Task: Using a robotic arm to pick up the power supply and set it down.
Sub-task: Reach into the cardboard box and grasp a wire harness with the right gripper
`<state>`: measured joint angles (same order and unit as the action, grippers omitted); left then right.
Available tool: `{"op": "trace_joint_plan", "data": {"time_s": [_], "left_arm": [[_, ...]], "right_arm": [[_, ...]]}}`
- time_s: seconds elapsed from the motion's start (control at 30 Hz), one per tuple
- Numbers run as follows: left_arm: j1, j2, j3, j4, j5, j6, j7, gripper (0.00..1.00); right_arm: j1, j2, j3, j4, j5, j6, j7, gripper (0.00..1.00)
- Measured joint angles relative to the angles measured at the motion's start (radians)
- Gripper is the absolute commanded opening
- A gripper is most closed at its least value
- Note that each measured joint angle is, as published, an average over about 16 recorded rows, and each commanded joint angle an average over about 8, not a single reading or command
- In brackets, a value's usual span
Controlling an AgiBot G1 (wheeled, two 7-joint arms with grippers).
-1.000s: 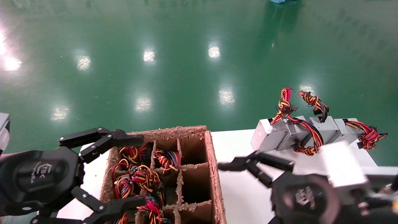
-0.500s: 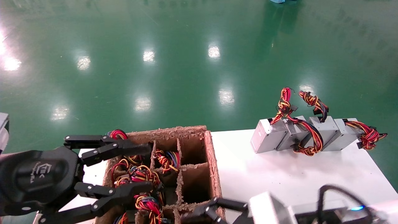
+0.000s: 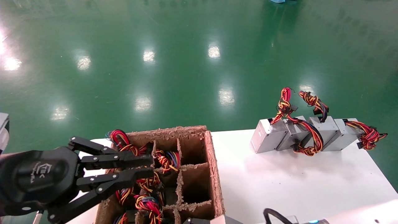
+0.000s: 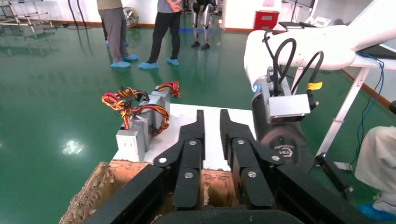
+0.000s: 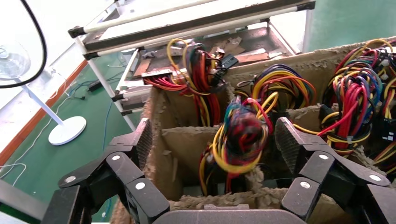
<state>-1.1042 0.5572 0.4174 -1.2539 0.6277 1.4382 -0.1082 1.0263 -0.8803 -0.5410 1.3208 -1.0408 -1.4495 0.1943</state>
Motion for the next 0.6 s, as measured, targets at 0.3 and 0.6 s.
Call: {"op": "trace_joint_plan", "data": {"time_s": [0.3, 0.6], "left_arm": [[0.000, 0.000, 0.000, 0.000, 0.000, 0.000, 0.000, 0.00], [0.000, 0.000, 0.000, 0.000, 0.000, 0.000, 0.000, 0.00]], "right_arm": [[-0.003, -0.025, -0.013, -0.007, -0.027, 0.024, -0.002, 0.00], [-0.008, -0.031, -0.021, -0.003, -0.044, 0.033, -0.006, 0.00]]}}
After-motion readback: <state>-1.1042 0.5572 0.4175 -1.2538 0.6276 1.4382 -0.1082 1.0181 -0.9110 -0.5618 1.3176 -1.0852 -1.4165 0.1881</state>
